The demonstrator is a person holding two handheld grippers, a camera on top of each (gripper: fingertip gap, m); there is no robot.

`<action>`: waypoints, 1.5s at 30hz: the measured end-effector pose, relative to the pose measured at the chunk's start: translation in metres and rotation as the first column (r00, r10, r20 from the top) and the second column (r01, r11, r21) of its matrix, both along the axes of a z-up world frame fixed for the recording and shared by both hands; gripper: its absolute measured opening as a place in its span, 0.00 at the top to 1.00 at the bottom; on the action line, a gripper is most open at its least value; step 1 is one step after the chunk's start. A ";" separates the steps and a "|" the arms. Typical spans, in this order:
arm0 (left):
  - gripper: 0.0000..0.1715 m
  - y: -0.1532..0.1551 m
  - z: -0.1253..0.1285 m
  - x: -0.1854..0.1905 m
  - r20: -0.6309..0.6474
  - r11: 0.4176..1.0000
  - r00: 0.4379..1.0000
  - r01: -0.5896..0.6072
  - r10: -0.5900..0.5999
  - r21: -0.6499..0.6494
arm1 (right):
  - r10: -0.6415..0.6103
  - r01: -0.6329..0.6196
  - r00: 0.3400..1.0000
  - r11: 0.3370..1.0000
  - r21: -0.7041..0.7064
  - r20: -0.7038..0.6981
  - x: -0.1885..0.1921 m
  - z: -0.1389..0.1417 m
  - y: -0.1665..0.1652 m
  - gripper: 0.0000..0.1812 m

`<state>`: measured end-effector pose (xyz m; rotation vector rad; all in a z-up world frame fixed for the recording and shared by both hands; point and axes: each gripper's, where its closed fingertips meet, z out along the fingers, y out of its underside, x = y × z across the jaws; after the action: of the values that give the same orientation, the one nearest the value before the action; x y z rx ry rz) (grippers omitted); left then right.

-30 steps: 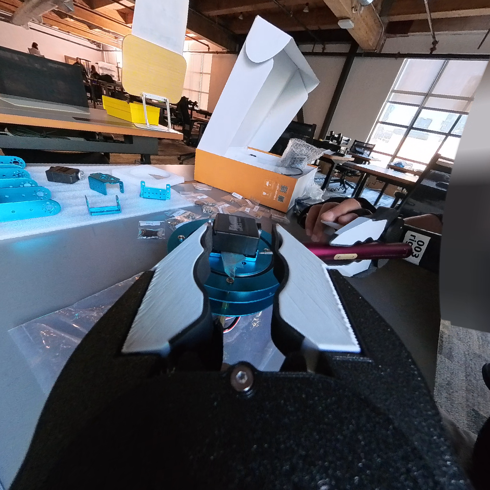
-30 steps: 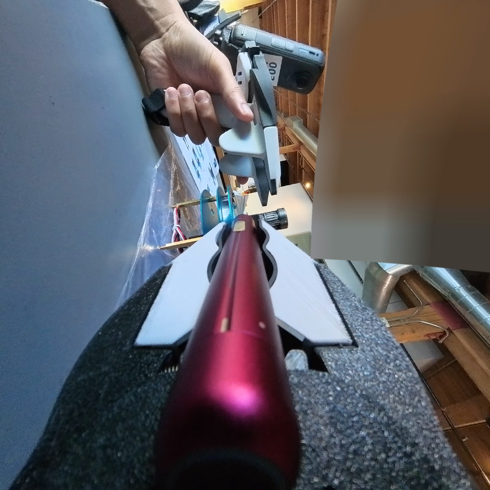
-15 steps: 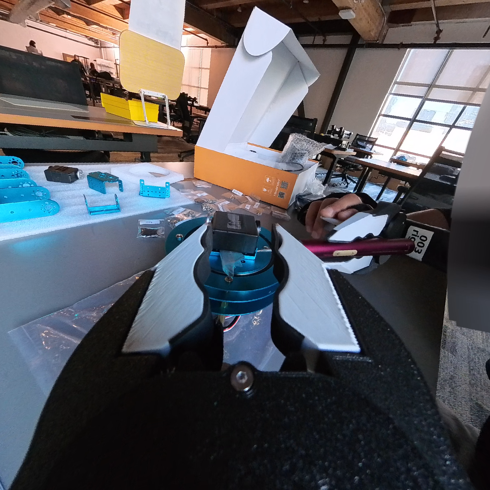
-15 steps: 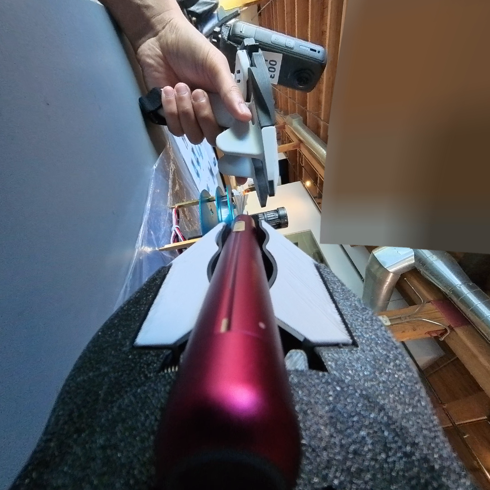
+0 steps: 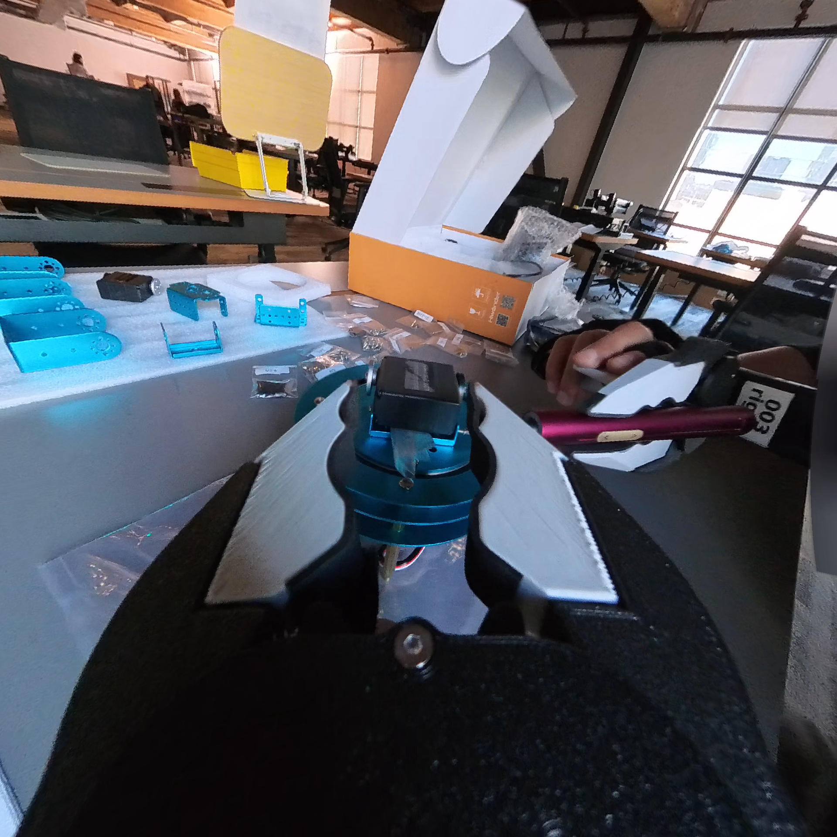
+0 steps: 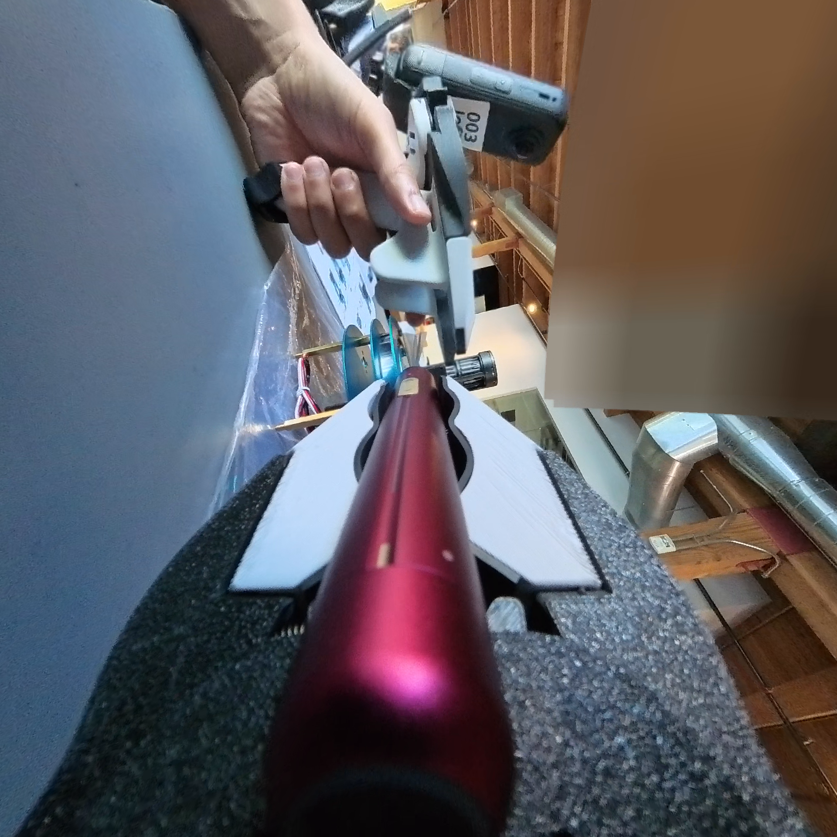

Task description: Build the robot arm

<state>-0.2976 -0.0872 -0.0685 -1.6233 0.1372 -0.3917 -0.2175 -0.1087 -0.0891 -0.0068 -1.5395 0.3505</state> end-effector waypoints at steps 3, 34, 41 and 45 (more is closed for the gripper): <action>0.68 0.006 -0.007 0.002 -0.005 0.999 1.000 0.008 -0.008 -0.047 | -0.002 0.002 1.000 1.000 -0.003 0.001 0.000 0.000 0.000 0.88; 0.62 0.000 -0.009 0.017 -0.107 0.998 0.992 0.057 -0.060 -0.036 | -0.061 0.061 0.998 0.998 -0.026 0.012 -0.004 0.002 -0.011 0.88; 0.42 -0.009 -0.012 0.030 -0.160 0.985 0.973 0.154 -0.165 -0.080 | -0.071 0.072 0.997 0.996 -0.047 0.021 -0.006 0.002 -0.006 0.88; 0.35 -0.002 -0.017 0.014 -0.253 0.993 0.965 0.038 -0.066 -0.111 | -0.071 0.072 0.997 0.996 -0.057 0.023 -0.007 0.002 -0.005 0.88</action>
<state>-0.2840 -0.0894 -0.0859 -1.7734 0.3607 -0.2303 -0.2248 -0.1137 -0.0874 -0.1111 -1.5458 0.3389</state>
